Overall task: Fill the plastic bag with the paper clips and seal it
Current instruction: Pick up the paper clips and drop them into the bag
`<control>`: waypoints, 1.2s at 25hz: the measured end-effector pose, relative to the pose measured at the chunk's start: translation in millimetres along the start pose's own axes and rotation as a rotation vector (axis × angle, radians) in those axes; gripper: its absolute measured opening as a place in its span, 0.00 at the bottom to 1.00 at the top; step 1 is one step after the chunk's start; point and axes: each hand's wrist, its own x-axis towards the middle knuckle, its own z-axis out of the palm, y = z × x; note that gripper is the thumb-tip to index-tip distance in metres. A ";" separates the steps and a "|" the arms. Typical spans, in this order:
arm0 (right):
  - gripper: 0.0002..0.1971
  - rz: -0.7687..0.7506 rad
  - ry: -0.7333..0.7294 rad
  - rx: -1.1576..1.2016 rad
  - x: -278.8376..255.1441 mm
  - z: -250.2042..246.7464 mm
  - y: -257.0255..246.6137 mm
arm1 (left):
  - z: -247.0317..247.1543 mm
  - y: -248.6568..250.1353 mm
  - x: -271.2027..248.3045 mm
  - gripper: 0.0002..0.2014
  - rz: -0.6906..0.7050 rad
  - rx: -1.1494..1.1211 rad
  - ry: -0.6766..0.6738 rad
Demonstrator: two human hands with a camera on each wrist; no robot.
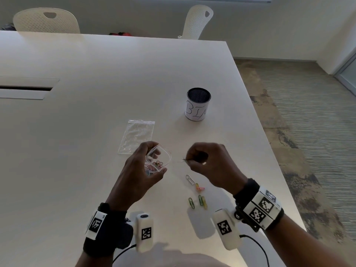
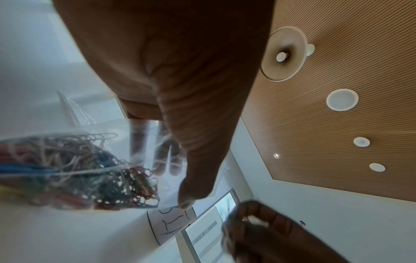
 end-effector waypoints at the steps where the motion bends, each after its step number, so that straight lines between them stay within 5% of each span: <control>1: 0.06 -0.037 0.019 0.031 4.7 1.9 -10.4 | 0.4 0.1 0.4 0.29 0.000 0.006 -0.003; 12: 0.07 -0.264 -0.050 -0.124 33.7 26.9 -46.4 | 0.0 3.7 1.8 0.28 -0.014 -0.003 -0.013; 16: 0.07 -0.176 0.012 -0.133 26.1 8.2 -31.2 | 0.3 2.0 1.5 0.30 0.004 0.000 -0.011; 19: 0.08 -0.081 -0.108 -0.203 13.7 -7.1 -7.0 | 0.4 1.6 1.9 0.30 0.004 -0.012 -0.014; 23: 0.40 0.017 -0.566 -0.433 -14.6 -17.7 20.8 | 1.9 0.5 1.7 0.29 0.014 -0.015 -0.018; 25: 0.51 -0.032 -0.679 -0.546 -26.1 -16.3 29.9 | 2.7 0.0 1.9 0.29 0.016 -0.014 -0.021; 30: 0.30 -0.160 -0.522 -0.540 -32.6 -8.9 45.2 | 3.3 -0.9 3.0 0.30 0.015 -0.009 -0.034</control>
